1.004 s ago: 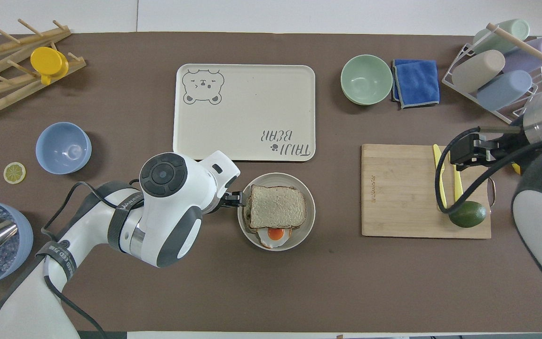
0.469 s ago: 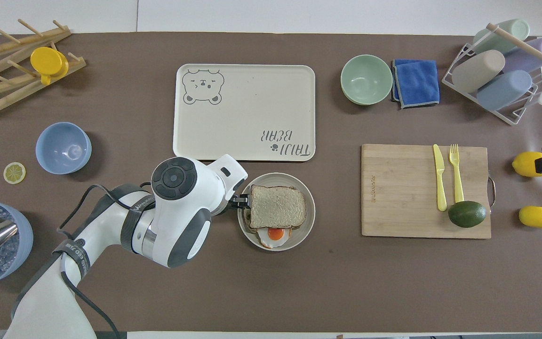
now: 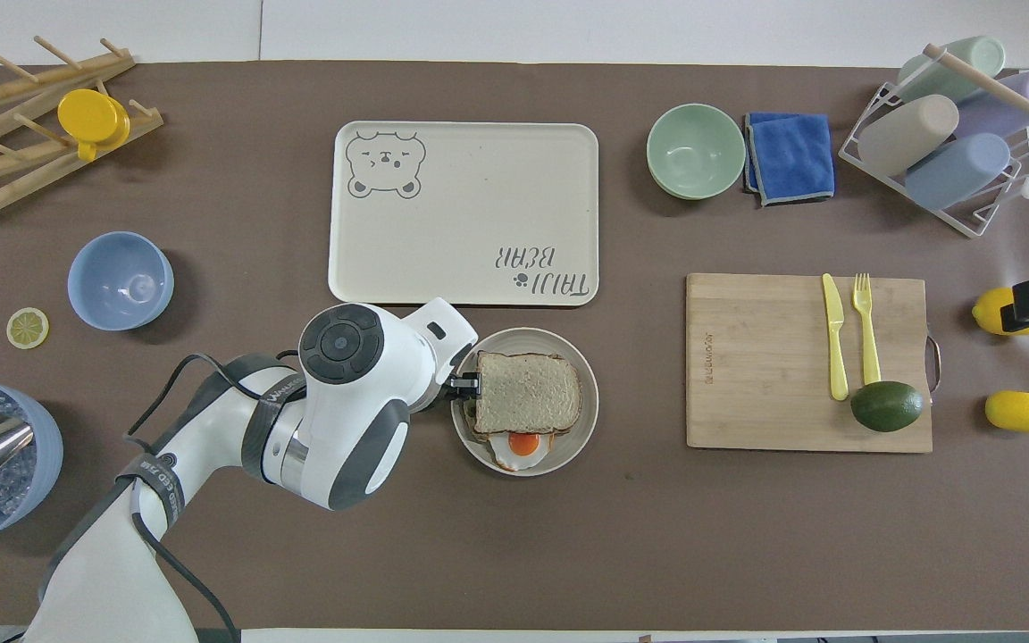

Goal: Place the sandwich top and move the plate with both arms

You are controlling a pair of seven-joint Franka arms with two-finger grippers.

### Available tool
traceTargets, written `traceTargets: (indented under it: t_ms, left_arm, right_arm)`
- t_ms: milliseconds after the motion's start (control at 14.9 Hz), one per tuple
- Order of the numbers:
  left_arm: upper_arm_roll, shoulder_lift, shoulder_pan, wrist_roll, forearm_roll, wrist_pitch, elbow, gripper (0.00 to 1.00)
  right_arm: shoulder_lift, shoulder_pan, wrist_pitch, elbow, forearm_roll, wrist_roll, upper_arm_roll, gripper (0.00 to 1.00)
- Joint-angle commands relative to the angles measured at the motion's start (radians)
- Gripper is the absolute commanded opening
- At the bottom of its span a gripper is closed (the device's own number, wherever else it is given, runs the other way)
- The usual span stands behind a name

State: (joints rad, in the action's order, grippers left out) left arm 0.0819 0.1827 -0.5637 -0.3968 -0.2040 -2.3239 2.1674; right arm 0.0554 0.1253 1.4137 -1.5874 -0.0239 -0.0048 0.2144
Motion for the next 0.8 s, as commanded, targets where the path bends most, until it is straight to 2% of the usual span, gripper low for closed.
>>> traceTargets:
  t_ms: [0, 134, 268, 335, 402, 603, 670, 737]
  left_arm:
    - [-0.014, -0.006, -0.019, 0.019, -0.032, -0.022, 0.018, 0.49]
    - [-0.014, -0.006, -0.019, 0.019, -0.032, -0.022, 0.020, 0.36]
    - [-0.014, -0.006, -0.019, 0.021, -0.037, -0.022, 0.018, 0.31]
    - [-0.014, -0.006, -0.019, 0.021, -0.038, -0.022, 0.018, 0.25]
    - [-0.014, -0.006, -0.019, 0.021, -0.038, -0.022, 0.020, 0.25]
    - [-0.013, -0.009, -0.019, 0.021, -0.038, -0.020, 0.031, 0.04]
    - [-0.013, -0.009, -0.019, 0.021, -0.038, -0.020, 0.032, 0.00]
    - [-0.011, -0.009, -0.019, 0.021, -0.038, -0.020, 0.032, 0.00]
  right_arm:
    - [0.027, -0.009, 0.048, -0.081, 0.045, -0.009, -0.004, 1.00]
    - [0.032, -0.007, 0.036, -0.094, 0.058, -0.009, -0.010, 1.00]
    - [0.023, -0.007, 0.005, -0.057, 0.093, -0.009, -0.007, 1.00]
    - [0.023, -0.009, 0.005, -0.056, 0.087, -0.009, -0.007, 1.00]
    - [0.023, -0.009, 0.010, -0.057, 0.084, -0.007, -0.007, 1.00]
    - [0.026, -0.007, 0.008, -0.062, 0.075, -0.006, -0.009, 1.00]
    - [0.026, -0.007, 0.013, -0.059, 0.064, -0.006, -0.010, 1.00]
    - [0.027, -0.009, 0.016, -0.060, 0.058, -0.004, -0.013, 1.00]
